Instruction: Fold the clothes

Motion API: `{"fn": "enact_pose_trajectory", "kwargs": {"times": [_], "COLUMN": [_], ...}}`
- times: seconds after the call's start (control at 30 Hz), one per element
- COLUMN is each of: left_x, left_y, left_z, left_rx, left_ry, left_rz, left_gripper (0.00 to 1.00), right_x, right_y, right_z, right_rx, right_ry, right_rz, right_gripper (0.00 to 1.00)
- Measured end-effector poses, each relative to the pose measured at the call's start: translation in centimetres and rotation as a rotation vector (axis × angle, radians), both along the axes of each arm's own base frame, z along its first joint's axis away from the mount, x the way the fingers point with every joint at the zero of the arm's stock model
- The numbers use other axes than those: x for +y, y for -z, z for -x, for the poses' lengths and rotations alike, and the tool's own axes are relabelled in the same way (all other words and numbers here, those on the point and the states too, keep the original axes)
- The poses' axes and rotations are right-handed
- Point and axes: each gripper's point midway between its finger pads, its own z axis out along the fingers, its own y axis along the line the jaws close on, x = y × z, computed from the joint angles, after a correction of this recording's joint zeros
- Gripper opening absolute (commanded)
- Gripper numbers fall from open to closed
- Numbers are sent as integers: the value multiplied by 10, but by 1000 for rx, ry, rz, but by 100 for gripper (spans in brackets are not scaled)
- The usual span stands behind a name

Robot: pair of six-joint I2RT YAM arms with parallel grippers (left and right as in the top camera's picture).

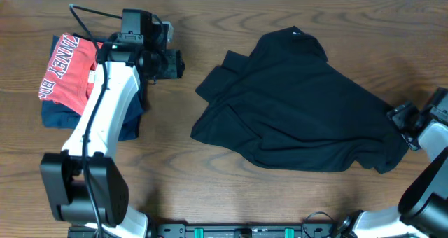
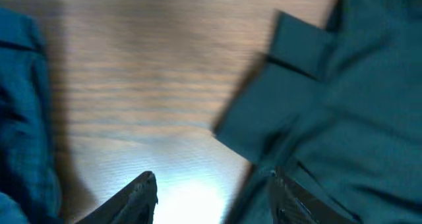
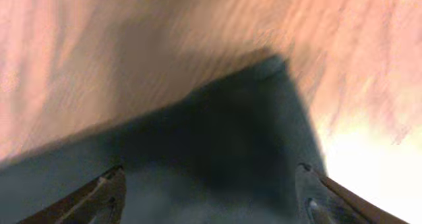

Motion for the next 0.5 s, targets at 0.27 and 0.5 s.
{"fn": "enact_pose_trajectory", "kwargs": {"times": [0.27, 0.5], "left_x": [-31, -44], "left_y": [1, 1], "left_z": [24, 28], "left_rx": [67, 69], "left_ry": [84, 118], "left_rz": [42, 47], "left_gripper": [56, 56], "right_x": [-34, -45], "right_y": [7, 12], "right_z": [-6, -34], "right_rx": [-51, -152], "right_ry": [37, 1], "right_rz": [34, 51], "right_gripper": [65, 1]}}
